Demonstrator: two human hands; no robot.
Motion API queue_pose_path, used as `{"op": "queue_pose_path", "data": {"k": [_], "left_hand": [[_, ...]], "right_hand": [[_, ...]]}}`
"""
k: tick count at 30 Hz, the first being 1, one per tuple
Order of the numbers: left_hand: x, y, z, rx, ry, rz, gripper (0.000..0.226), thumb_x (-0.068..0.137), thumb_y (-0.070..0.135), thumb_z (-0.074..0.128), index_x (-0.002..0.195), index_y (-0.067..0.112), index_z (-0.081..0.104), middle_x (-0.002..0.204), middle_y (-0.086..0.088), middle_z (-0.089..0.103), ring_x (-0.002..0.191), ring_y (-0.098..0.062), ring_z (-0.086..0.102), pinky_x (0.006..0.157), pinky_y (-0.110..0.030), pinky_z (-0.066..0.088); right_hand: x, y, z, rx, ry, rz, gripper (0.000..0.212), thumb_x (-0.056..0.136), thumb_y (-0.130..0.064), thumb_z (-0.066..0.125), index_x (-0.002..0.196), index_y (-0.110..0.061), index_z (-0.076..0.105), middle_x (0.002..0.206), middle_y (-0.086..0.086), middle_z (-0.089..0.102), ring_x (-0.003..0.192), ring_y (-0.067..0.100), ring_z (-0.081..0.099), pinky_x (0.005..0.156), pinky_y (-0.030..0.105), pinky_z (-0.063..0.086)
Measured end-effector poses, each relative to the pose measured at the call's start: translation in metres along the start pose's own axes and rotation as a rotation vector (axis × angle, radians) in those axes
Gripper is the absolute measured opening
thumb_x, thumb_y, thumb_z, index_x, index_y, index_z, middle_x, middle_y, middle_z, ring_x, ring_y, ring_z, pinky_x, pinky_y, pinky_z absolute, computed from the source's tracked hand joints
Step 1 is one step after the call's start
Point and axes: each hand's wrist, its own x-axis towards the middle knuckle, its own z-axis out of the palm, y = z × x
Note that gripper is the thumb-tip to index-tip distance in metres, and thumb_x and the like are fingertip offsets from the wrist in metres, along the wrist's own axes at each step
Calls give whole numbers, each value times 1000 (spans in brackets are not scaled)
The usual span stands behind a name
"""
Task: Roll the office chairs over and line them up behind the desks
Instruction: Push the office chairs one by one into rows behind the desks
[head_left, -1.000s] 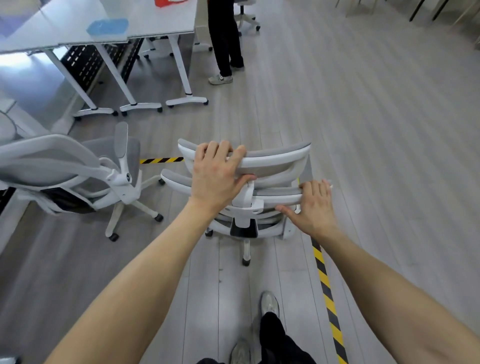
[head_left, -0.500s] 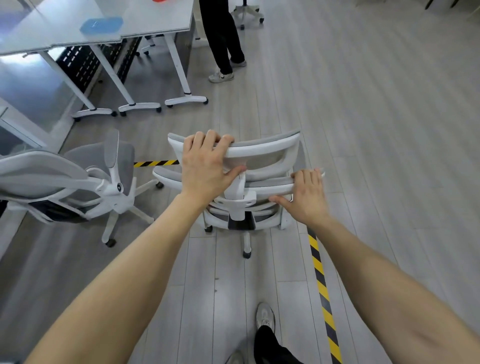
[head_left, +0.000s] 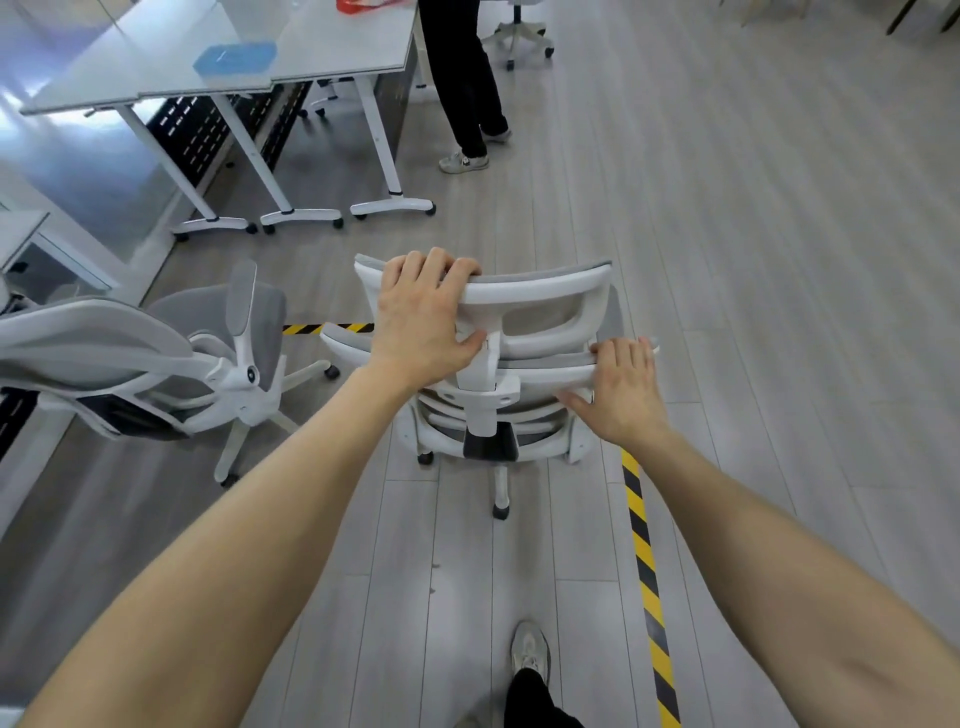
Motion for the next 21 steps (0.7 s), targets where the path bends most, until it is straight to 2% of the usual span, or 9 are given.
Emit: {"op": "queue_pose_path", "data": {"k": [3, 5, 7, 10, 12, 16, 18, 21], "left_hand": [[5, -4, -18, -12, -145, 40, 68, 81, 50, 79, 139, 24, 54, 125, 0, 56, 117, -30, 53, 113, -45, 37], [1, -6, -34, -28, -186, 63, 69, 86, 43, 80, 146, 22, 54, 134, -2, 58, 125, -31, 55, 118, -46, 37], [-13, -4, -48, -9, -154, 78, 69, 90, 39, 78, 151, 21, 52, 144, -2, 57, 134, -29, 53, 122, -45, 37], [-55, 3, -59, 13, -106, 50, 64, 92, 38, 75, 150, 21, 55, 154, -2, 54, 142, -27, 50, 124, -45, 35], [-89, 8, -57, 30, -154, 29, 59, 93, 39, 74, 147, 21, 58, 152, -1, 57, 141, -27, 52, 122, -45, 37], [-153, 21, -47, 95, -392, 55, 48, 96, 41, 67, 140, 23, 62, 141, 1, 62, 132, -26, 56, 113, -42, 42], [-177, 31, -49, 117, -472, 102, 40, 97, 41, 64, 133, 24, 63, 135, 0, 64, 128, -27, 59, 106, -42, 46], [-210, 50, -53, 109, -498, 227, 36, 99, 38, 64, 132, 23, 65, 133, -2, 67, 126, -29, 62, 102, -45, 50]], "right_hand": [[4, 0, -10, -41, -85, -10, 71, 86, -58, 78, 132, -10, 54, 131, 11, 57, 132, 35, 49, 133, 54, 19], [7, -2, -23, -58, -167, -18, 68, 89, -52, 75, 138, -9, 55, 135, 13, 59, 133, 36, 49, 129, 51, 27], [6, -8, -38, -41, -219, -15, 62, 94, -45, 70, 141, -7, 56, 137, 15, 61, 133, 36, 49, 123, 49, 35], [-13, -23, -56, -12, -208, 2, 58, 95, -39, 69, 141, -7, 55, 141, 16, 59, 134, 37, 50, 115, 49, 44], [-37, -38, -64, 0, -182, 8, 57, 96, -39, 69, 141, -7, 55, 141, 15, 58, 133, 37, 51, 112, 50, 47], [-111, -75, -71, 11, -169, 13, 45, 99, -38, 65, 133, -10, 59, 133, 12, 62, 126, 35, 58, 105, 48, 51], [-155, -89, -74, 0, -190, 36, 44, 100, -40, 61, 133, -12, 60, 133, 10, 62, 125, 34, 59, 103, 47, 52], [-228, -103, -79, 20, -267, 160, 48, 103, -45, 57, 139, -13, 59, 138, 10, 60, 127, 35, 58, 104, 51, 53]]}}
